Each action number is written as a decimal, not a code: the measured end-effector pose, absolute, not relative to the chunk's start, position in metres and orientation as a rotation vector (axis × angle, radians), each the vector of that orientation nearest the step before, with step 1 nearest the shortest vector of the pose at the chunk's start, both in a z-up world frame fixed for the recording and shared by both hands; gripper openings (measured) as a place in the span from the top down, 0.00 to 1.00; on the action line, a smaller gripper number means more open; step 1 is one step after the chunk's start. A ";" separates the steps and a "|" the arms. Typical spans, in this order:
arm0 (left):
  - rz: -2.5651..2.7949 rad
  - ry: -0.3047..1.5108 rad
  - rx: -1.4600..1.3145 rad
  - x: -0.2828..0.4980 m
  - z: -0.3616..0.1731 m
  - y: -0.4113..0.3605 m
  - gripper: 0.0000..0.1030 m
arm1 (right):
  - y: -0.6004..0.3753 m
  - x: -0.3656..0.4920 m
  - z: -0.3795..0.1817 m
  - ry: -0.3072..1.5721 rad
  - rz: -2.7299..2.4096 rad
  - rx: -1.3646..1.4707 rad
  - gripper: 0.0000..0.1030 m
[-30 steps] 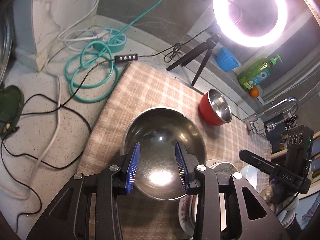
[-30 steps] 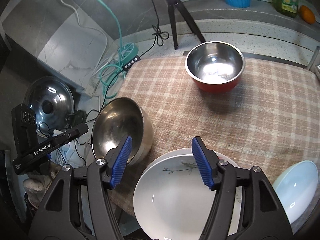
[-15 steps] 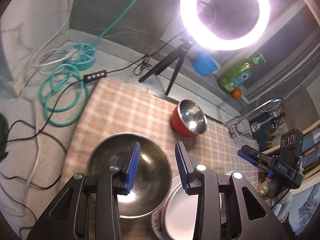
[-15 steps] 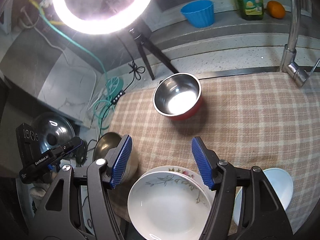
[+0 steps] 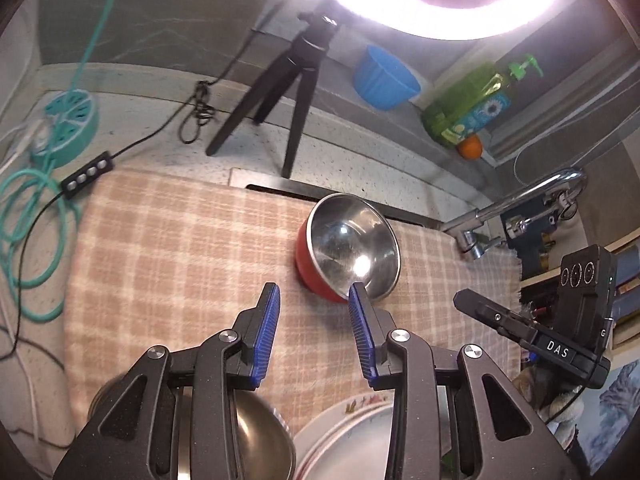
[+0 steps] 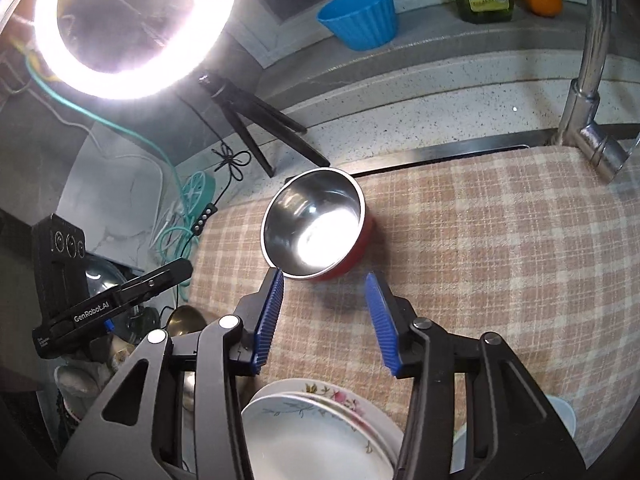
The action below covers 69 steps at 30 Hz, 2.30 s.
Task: Organize plates and bowls
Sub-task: 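Move the left gripper to the red-bottomed steel bowl rim, then close the left gripper on the red-bottomed bowl rim, then lift the red-bottomed bowl toward the large steel bowl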
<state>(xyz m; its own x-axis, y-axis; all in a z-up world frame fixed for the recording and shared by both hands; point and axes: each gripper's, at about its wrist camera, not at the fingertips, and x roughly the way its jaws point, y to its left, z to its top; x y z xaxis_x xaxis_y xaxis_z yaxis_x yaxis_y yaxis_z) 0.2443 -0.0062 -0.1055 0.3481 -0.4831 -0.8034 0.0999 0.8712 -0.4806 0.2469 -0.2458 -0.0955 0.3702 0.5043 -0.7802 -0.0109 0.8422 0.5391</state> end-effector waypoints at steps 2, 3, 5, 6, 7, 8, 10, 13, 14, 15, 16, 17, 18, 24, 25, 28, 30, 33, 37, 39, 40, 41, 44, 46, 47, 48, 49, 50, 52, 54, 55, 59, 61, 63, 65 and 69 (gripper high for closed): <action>-0.399 1.191 -0.391 0.259 -0.114 -0.014 0.68 | -0.247 0.253 -0.102 1.162 0.341 0.512 0.56; -0.397 1.208 -0.400 0.266 -0.119 -0.015 0.68 | -0.247 0.257 -0.105 1.166 0.337 0.519 0.56; -0.375 1.230 -0.403 0.277 -0.128 -0.019 0.69 | -0.247 0.263 -0.111 1.178 0.334 0.524 0.58; -0.372 1.240 -0.396 0.281 -0.131 -0.020 0.69 | -0.246 0.266 -0.114 1.186 0.332 0.529 0.59; -0.367 1.248 -0.387 0.285 -0.134 -0.023 0.69 | -0.246 0.269 -0.118 1.194 0.331 0.534 0.62; -0.363 1.254 -0.383 0.290 -0.136 -0.024 0.69 | -0.246 0.272 -0.121 1.200 0.330 0.537 0.62; -0.366 1.268 -0.381 0.295 -0.141 -0.028 0.69 | -0.244 0.277 -0.127 1.211 0.322 0.535 0.63; -0.361 1.282 -0.368 0.301 -0.148 -0.031 0.69 | -0.242 0.282 -0.133 1.225 0.314 0.537 0.67; -0.362 1.289 -0.370 0.303 -0.150 -0.032 0.70 | -0.241 0.284 -0.135 1.230 0.311 0.535 0.69; -0.366 1.296 -0.370 0.305 -0.152 -0.033 0.73 | -0.239 0.287 -0.137 1.234 0.307 0.532 0.70; -0.366 1.301 -0.364 0.306 -0.154 -0.035 0.75 | -0.239 0.289 -0.139 1.238 0.303 0.530 0.71; -0.365 1.303 -0.359 0.307 -0.154 -0.035 0.77 | -0.239 0.290 -0.141 1.243 0.297 0.530 0.72; -0.365 1.306 -0.354 0.308 -0.156 -0.037 0.78 | -0.239 0.292 -0.144 1.249 0.293 0.535 0.73; -0.369 1.320 -0.338 0.311 -0.162 -0.040 0.89 | -0.233 0.299 -0.154 1.273 0.291 0.528 0.80; -0.368 1.320 -0.335 0.311 -0.162 -0.040 0.89 | -0.232 0.300 -0.156 1.277 0.289 0.526 0.84; -0.375 1.323 -0.327 0.311 -0.163 -0.042 0.91 | -0.229 0.301 -0.157 1.285 0.289 0.515 0.86; -0.373 1.321 -0.316 0.311 -0.163 -0.045 0.91 | -0.227 0.301 -0.156 1.280 0.284 0.505 0.86; -0.373 1.320 -0.319 0.310 -0.164 -0.044 0.91 | -0.227 0.301 -0.155 1.278 0.279 0.499 0.86; -0.370 1.318 -0.314 0.307 -0.162 -0.044 0.91 | -0.226 0.299 -0.151 1.277 0.281 0.493 0.87; -0.371 1.313 -0.320 0.304 -0.160 -0.043 0.91 | -0.227 0.295 -0.147 1.270 0.287 0.495 0.87; -0.374 1.309 -0.328 0.302 -0.158 -0.041 0.91 | -0.227 0.294 -0.144 1.266 0.291 0.497 0.87; -0.375 1.303 -0.336 0.300 -0.156 -0.040 0.91 | -0.227 0.291 -0.140 1.261 0.298 0.499 0.87; -0.378 1.282 -0.341 0.292 -0.147 -0.035 0.91 | -0.225 0.284 -0.130 1.248 0.313 0.489 0.87; -0.381 1.267 -0.350 0.285 -0.141 -0.032 0.91 | -0.224 0.278 -0.122 1.238 0.322 0.480 0.87; -0.381 1.258 -0.354 0.282 -0.138 -0.031 0.91 | -0.224 0.275 -0.119 1.234 0.327 0.482 0.87; -0.381 1.249 -0.358 0.278 -0.134 -0.029 0.91 | -0.223 0.271 -0.116 1.230 0.336 0.485 0.87; -0.380 1.239 -0.364 0.274 -0.130 -0.027 0.91 | -0.222 0.268 -0.113 1.228 0.343 0.484 0.87; -0.382 1.230 -0.366 0.269 -0.126 -0.024 0.91 | -0.221 0.264 -0.109 1.223 0.352 0.483 0.87; -0.385 1.211 -0.369 0.259 -0.119 -0.020 0.91 | -0.219 0.257 -0.102 1.217 0.370 0.481 0.87; -0.382 1.195 -0.376 0.247 -0.111 -0.014 0.91 | -0.214 0.248 -0.095 1.209 0.387 0.470 0.87; -0.381 1.184 -0.378 0.241 -0.107 -0.011 0.91 | -0.211 0.244 -0.091 1.205 0.395 0.462 0.87; -0.364 1.150 -0.370 0.220 -0.096 -0.002 0.91 | -0.197 0.228 -0.079 1.195 0.437 0.439 0.87; -0.353 1.133 -0.369 0.209 -0.092 0.004 0.91 | -0.191 0.220 -0.075 1.198 0.457 0.434 0.87; -0.344 1.123 -0.381 0.200 -0.089 0.011 0.91 | -0.184 0.212 -0.073 1.202 0.477 0.426 0.87; -0.331 1.110 -0.384 0.190 -0.086 0.018 0.91 | -0.177 0.205 -0.071 1.207 0.499 0.420 0.87; -0.303 1.095 -0.406 0.172 -0.084 0.033 0.91 | -0.159 0.193 -0.069 1.218 0.537 0.393 0.87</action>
